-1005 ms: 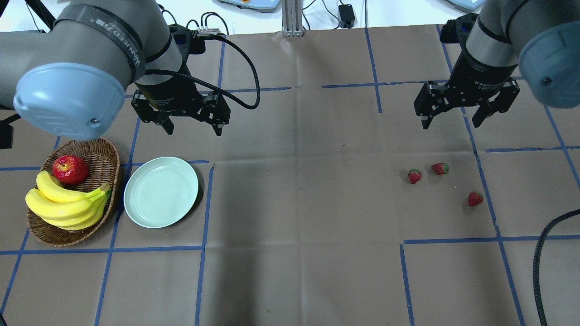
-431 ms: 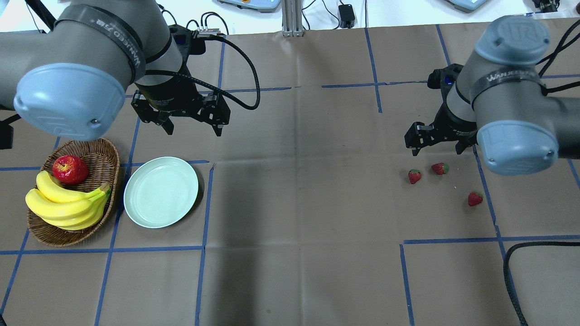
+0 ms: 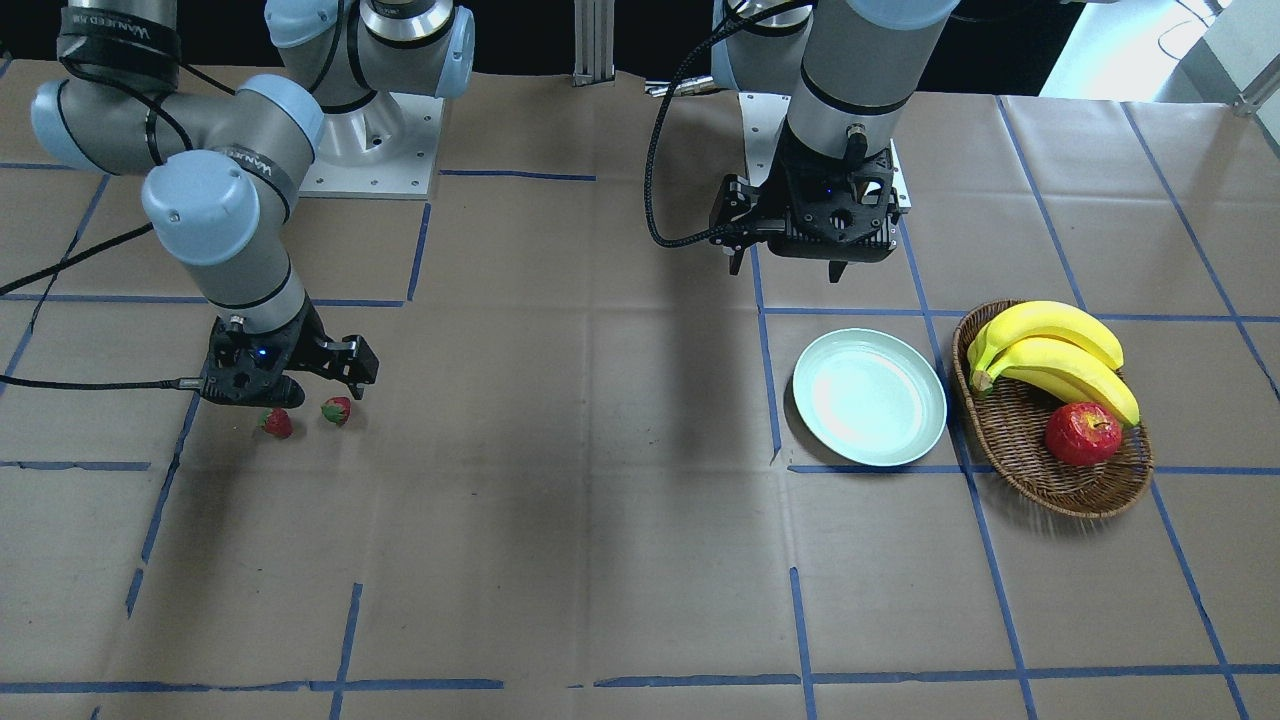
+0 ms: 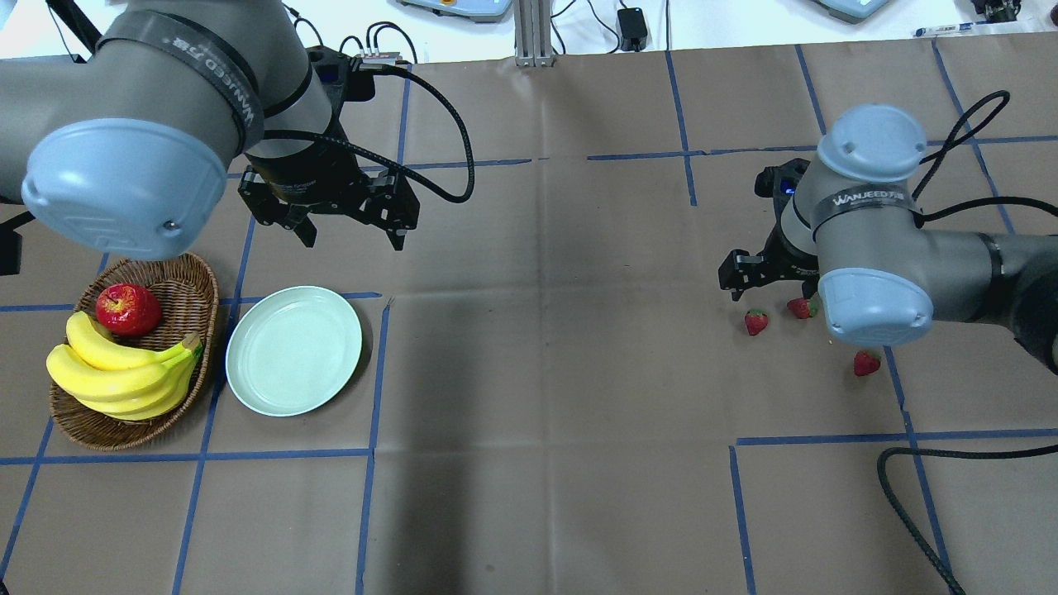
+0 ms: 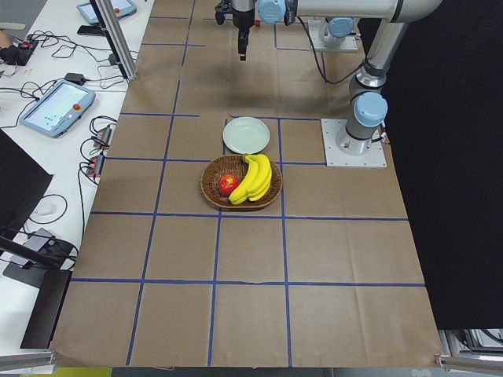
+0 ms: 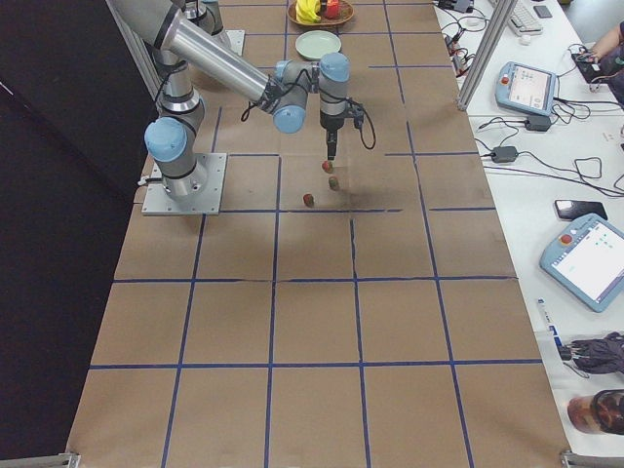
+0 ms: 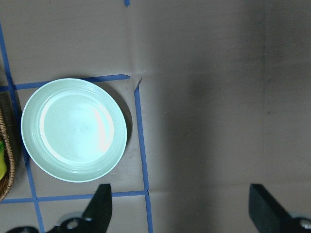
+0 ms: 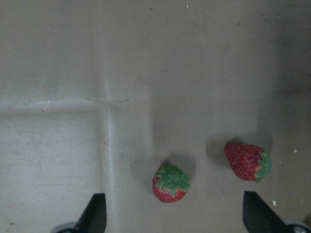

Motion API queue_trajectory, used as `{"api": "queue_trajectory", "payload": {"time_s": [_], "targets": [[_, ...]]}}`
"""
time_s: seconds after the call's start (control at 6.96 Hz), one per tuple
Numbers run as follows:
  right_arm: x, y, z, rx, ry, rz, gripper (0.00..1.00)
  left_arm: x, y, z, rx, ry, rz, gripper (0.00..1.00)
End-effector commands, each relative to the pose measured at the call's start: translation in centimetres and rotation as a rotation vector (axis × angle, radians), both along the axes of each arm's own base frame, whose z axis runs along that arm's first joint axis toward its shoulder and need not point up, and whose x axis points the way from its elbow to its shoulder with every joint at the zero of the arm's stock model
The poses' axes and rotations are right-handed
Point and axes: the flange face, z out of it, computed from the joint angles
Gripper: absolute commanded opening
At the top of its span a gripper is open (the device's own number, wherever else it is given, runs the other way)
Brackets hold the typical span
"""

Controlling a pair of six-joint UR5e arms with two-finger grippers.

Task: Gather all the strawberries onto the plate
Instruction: 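Move the right gripper over the strawberries and lower it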

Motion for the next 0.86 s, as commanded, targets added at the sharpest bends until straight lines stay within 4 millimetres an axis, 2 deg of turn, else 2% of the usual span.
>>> {"api": "queue_trajectory", "payload": {"time_s": [0.0,0.29,0.57,0.72], "targets": [[-0.1,-0.6,-4.1,0.049,-0.003,-0.004,1.0,0.0,0.0,-0.1,0.002,0.0,-0.002,1.0],[-0.1,0.0,-5.1,0.113,-0.011,-0.01,1.0,0.0,0.0,-0.2,0.005,0.001,-0.003,1.0],[0.0,0.1,-5.2,0.128,-0.021,-0.011,0.98,-0.1,-0.2,-0.5,0.01,0.005,-0.003,1.0],[0.0,0.1,-5.2,0.126,-0.022,-0.011,0.84,-0.1,-0.3,-0.7,0.015,0.007,-0.006,1.0]]}}
